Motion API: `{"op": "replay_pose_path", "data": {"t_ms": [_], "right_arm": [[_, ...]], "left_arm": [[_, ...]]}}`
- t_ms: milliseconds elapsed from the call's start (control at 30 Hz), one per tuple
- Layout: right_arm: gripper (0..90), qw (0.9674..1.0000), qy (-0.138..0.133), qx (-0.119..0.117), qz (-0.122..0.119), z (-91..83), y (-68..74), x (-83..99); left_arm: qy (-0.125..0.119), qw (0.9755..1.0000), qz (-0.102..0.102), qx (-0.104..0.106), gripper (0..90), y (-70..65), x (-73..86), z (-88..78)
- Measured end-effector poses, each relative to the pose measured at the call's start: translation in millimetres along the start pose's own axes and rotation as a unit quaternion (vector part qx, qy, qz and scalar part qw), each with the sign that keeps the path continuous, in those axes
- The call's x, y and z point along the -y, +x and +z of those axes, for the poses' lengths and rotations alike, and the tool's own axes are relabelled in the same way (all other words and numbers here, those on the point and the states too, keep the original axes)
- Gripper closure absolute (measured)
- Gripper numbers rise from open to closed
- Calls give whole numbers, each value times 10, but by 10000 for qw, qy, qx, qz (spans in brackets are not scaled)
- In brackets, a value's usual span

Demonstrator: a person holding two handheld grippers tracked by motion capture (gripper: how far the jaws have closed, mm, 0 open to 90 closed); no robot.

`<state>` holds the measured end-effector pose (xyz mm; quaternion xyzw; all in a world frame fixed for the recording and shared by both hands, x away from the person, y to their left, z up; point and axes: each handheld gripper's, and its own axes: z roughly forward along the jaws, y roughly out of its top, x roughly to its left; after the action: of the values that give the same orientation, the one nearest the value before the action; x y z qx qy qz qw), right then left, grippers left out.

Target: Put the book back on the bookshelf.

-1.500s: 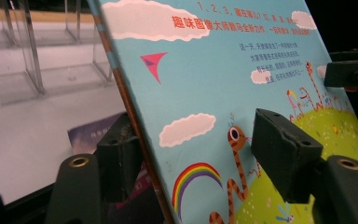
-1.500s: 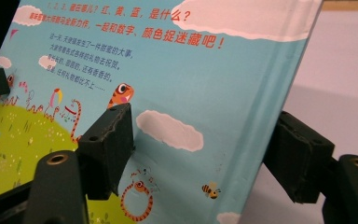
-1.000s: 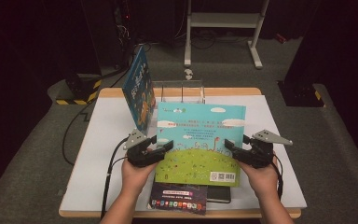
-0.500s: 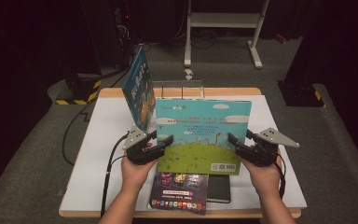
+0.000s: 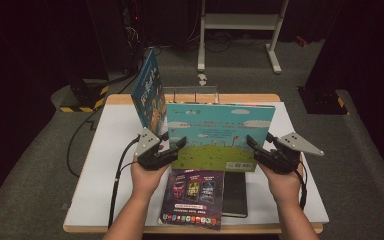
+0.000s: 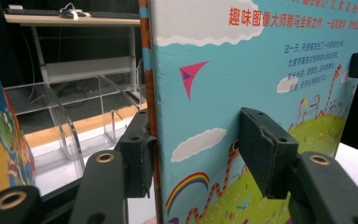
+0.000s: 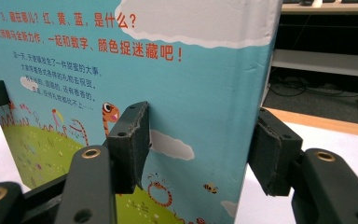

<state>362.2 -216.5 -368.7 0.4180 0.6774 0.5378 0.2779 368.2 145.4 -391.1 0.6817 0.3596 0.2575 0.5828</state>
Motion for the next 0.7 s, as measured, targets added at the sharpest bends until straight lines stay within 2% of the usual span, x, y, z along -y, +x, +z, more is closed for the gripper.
{"op": "replay_pose_path", "data": {"t_ms": [67, 233, 400, 467, 700], "right_arm": [[432, 10000, -12, 13, -4, 20, -19, -15], [431, 9999, -104, 70, -76, 61, -52, -58], [429, 9998, -121, 108, -151, 108, -70, -30], [425, 9998, -74, 119, -157, 118, -67, 16], [411, 9993, -230, 109, -274, 28, 6, 95]], "left_arm": [[-22, 10000, 87, -17, 481, 19, -23, 31], [-88, 9999, 113, -21, 480, 50, -54, 99], [-10, 9999, 128, -27, 479, 76, 7, 141], [14, 10000, 94, -23, 479, 67, 55, 138], [-82, 9999, 144, 22, 473, 11, 110, 41]]}}
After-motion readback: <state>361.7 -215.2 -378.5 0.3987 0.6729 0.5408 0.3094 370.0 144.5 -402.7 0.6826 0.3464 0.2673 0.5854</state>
